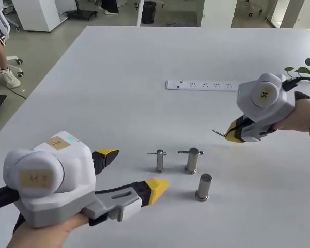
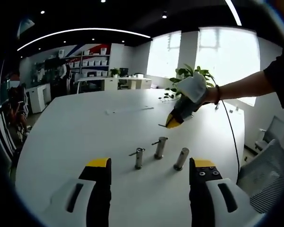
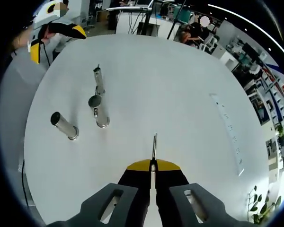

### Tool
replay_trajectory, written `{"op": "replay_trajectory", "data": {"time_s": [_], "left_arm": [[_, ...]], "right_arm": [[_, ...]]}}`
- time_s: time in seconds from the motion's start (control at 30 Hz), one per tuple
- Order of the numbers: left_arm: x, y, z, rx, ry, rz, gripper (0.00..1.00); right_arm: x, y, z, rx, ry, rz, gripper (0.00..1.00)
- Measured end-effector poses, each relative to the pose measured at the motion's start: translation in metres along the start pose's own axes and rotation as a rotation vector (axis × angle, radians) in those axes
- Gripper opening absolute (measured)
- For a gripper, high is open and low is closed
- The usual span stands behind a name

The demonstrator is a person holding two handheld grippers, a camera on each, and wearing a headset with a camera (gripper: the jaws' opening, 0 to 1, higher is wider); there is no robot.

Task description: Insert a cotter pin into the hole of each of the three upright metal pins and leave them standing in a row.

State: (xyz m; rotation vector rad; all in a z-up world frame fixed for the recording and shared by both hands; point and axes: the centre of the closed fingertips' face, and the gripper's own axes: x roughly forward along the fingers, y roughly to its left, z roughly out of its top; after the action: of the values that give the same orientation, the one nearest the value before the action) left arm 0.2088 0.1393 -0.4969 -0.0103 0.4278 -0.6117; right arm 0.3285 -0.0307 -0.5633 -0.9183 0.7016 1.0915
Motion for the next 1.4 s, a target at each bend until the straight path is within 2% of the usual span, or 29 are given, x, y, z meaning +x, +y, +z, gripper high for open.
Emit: {"op": "replay_trajectory", "data": {"time_s": [0.23,0.3,0.43,0.53,0.6,0.9,1.1,1.4], "left_arm": [[0.009,-0.002,0.010,-0.053,-0.022,-0.031,0.61],[0.013,-0.001,0.011,-0.076,-0.016,-0.027,0.60],[0.020,-0.006,0.015,-0.083,-0.018,-0.037,0.59],[0.025,-0.011,0.017,-0.088,-0.018,-0.056,0.56],[0.029,-0.015,0.016,-0.092,-0.007,-0.070,0.54],[0.042,-0.029,0.012,-0.123,0.028,-0.134,0.43],[0.048,-0.037,0.014,-0.170,0.036,-0.181,0.32],[0.057,-0.047,0.018,-0.247,0.036,-0.239,0.21]], "right_arm": [[-0.018,0.021,0.017,-0.060,-0.055,-0.002,0.00],[-0.023,0.030,0.022,-0.086,-0.071,0.015,0.00],[-0.029,0.042,0.027,-0.126,-0.082,0.022,0.00],[-0.033,0.047,0.032,-0.156,-0.092,0.019,0.00],[-0.032,0.044,0.034,-0.171,-0.100,0.019,0.00],[-0.045,0.060,0.057,-0.257,-0.152,0.015,0.00],[-0.047,0.068,0.068,-0.300,-0.168,0.012,0.00],[-0.050,0.080,0.082,-0.356,-0.199,0.018,0.00]]}}
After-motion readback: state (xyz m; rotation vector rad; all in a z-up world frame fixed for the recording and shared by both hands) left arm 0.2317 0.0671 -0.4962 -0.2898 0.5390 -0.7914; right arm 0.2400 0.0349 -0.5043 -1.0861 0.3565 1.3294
